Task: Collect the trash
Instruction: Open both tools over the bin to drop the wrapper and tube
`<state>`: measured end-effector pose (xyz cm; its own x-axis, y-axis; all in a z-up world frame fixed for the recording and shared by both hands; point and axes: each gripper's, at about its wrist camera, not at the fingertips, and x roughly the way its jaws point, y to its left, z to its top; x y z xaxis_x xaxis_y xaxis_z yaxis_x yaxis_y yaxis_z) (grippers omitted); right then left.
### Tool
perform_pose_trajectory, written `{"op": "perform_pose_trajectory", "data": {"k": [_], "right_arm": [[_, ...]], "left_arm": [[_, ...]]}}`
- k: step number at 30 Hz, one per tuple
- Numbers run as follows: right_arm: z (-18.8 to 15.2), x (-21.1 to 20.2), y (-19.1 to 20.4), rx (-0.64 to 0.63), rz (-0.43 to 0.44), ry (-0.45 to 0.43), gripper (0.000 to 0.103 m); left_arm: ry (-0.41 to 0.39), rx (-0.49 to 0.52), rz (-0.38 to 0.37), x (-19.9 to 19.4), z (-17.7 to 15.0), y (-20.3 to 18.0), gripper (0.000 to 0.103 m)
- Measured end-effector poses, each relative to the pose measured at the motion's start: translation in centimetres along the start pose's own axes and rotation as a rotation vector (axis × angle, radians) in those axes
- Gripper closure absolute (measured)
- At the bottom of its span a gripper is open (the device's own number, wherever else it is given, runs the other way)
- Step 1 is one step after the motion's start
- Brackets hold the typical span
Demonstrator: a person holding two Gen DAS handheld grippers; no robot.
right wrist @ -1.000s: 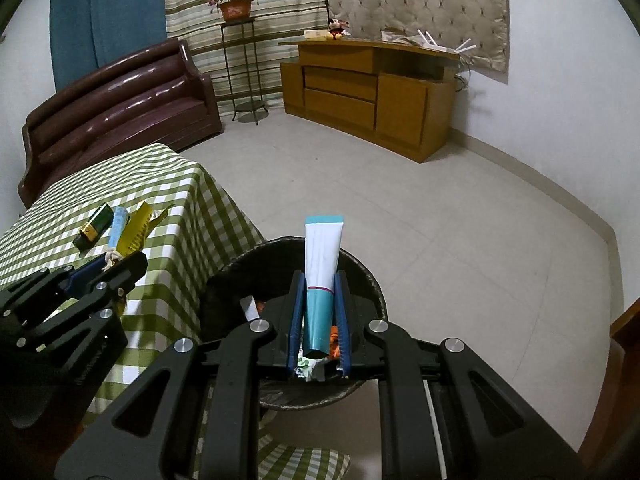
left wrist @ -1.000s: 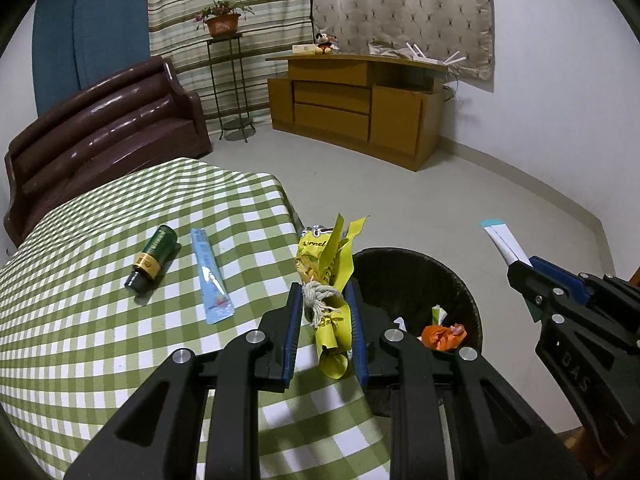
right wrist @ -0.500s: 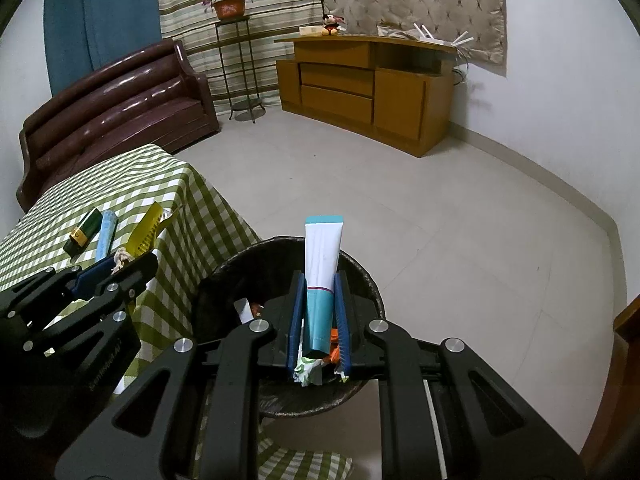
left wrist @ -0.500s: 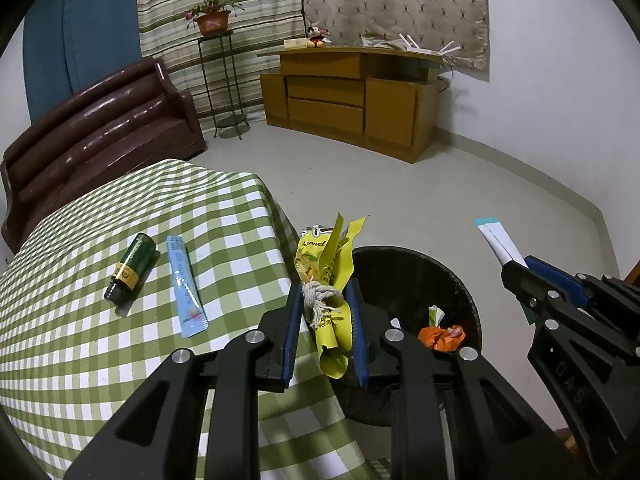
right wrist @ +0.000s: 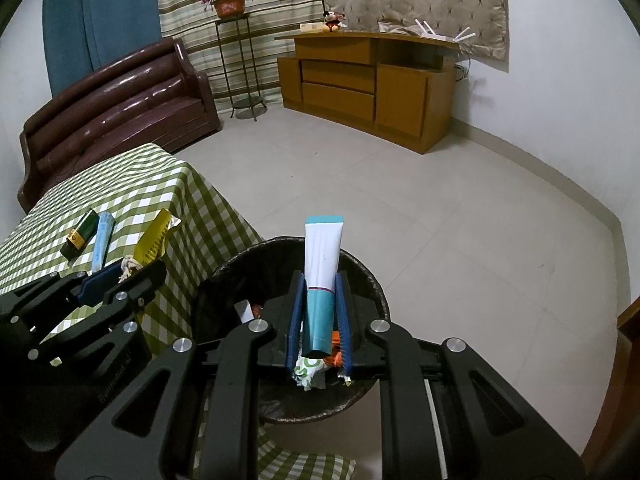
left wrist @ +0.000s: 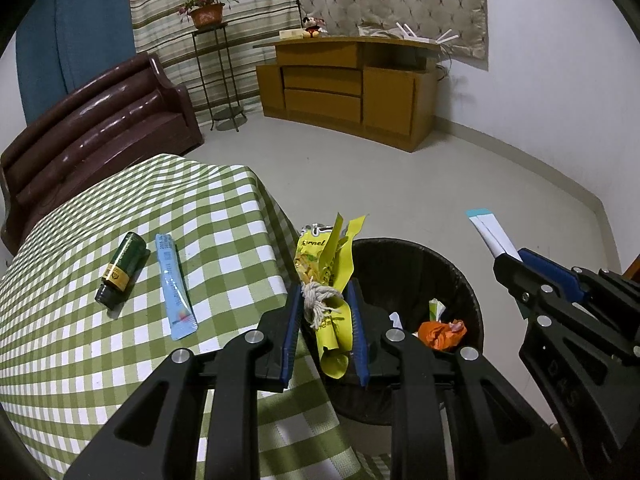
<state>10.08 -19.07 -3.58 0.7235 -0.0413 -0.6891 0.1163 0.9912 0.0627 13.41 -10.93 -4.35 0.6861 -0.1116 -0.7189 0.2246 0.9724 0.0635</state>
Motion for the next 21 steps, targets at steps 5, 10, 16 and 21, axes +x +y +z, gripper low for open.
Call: {"op": "perform_pose_trajectory", "data": {"k": [5,10,16,21], "right_arm": [[0.09,0.33,0.07,0.016,0.000,-0.003,0.076],[0.13,0.40,0.06,0.019,0.001,-0.003,0.076],[0.15,0.39,-0.04,0.019,0.000,-0.004,0.076],[0.12,0.38,-0.21,0.026,-0.003,-0.004,0.075]], "left_arm": [[-0.003,-0.007,0.002,0.06,0.14,0.08,0.068],[-0.004,-0.006,0.003,0.16,0.15,-0.08,0.062],[-0.005,-0.008,0.004,0.26,0.10,-0.10,0.058],[-0.006,-0.008,0.005,0.31,0.12,-0.09,0.056]]}}
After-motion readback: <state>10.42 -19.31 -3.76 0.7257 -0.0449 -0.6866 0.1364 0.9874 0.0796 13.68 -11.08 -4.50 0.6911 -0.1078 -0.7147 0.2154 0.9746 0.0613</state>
